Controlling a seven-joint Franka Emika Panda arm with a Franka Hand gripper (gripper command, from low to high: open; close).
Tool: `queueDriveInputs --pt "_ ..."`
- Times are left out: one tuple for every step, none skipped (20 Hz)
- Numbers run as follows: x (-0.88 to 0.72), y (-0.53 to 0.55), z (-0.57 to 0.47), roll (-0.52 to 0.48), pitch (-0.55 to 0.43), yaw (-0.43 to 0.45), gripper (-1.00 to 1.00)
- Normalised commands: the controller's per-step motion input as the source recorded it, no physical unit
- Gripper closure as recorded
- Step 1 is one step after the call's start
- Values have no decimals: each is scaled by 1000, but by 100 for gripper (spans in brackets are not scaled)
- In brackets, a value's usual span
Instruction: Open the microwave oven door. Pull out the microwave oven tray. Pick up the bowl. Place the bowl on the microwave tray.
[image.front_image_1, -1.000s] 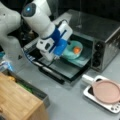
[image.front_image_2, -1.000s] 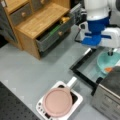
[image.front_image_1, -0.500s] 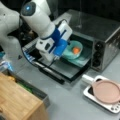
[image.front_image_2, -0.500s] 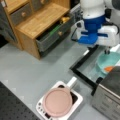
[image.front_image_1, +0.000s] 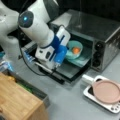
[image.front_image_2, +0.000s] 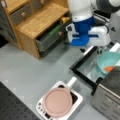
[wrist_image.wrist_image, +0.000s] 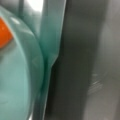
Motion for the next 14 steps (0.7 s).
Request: queueDriveInputs --pt "445 -379 -14 83 133 315 -100" --pt "431 -332 -1 77 122 305 -100" --pt "424 -294 5 73 114 293 -100" --pt "409 -265 10 70 114 285 -100" --pt "369 -216 24 68 107 273 -100" --pt "360 -200 23 72 98 265 -100" --pt "362 -201 13 79 92 267 -100" --pt "347 -197 10 80 92 263 -100" --pt "342 -209 9 91 89 269 -100" --pt "336 -223 1 128 90 280 -100" --pt "338 -233 -7 147 87 283 -100" --pt "326 -238 -6 152 88 277 -100" --pt "319 -244 -14 161 87 271 -100" --pt "320 -255 -29 171 85 267 -100"
